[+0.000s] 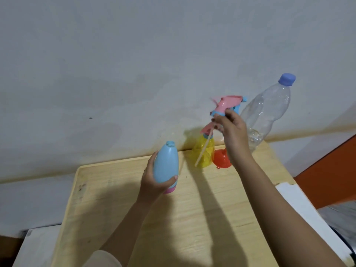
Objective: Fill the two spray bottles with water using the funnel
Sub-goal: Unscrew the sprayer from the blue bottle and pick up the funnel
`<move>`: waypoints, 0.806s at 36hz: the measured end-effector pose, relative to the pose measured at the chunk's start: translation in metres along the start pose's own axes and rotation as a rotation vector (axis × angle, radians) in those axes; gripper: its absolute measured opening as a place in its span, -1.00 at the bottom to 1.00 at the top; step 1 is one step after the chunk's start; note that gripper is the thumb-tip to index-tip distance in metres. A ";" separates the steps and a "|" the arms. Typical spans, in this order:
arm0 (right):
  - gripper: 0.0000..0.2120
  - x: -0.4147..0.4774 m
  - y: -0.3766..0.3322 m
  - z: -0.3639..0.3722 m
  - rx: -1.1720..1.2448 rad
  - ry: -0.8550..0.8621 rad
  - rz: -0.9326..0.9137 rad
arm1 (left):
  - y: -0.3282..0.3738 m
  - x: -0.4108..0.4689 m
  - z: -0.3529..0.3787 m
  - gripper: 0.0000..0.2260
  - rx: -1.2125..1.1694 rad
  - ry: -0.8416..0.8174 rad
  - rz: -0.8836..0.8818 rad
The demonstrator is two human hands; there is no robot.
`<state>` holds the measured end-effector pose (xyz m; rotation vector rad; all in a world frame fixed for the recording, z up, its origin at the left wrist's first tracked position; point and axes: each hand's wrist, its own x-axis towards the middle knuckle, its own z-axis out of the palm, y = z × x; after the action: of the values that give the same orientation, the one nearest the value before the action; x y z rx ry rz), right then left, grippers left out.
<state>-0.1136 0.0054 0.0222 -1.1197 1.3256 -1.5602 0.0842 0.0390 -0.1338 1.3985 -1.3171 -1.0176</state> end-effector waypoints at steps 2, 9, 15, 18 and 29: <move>-0.87 -0.012 0.025 -0.002 -0.117 -0.045 0.078 | -0.004 -0.001 0.003 -0.21 -0.007 -0.007 -0.004; -0.92 -0.057 0.108 -0.008 -0.391 -0.196 0.225 | -0.021 -0.006 0.011 -0.19 0.028 -0.033 0.025; -0.91 -0.074 0.145 -0.013 -0.615 -0.282 0.338 | -0.034 -0.010 0.016 -0.22 0.052 -0.063 0.024; -0.84 -0.077 0.154 -0.016 -0.715 -0.317 0.380 | -0.038 -0.011 0.017 -0.22 0.063 -0.068 0.041; -0.72 -0.075 0.169 -0.016 -0.742 -0.171 0.412 | -0.038 -0.013 0.014 -0.24 0.133 -0.036 0.134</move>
<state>-0.1021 0.0569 -0.1556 -1.2568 1.9313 -0.6566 0.0777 0.0505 -0.1743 1.3751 -1.5077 -0.8824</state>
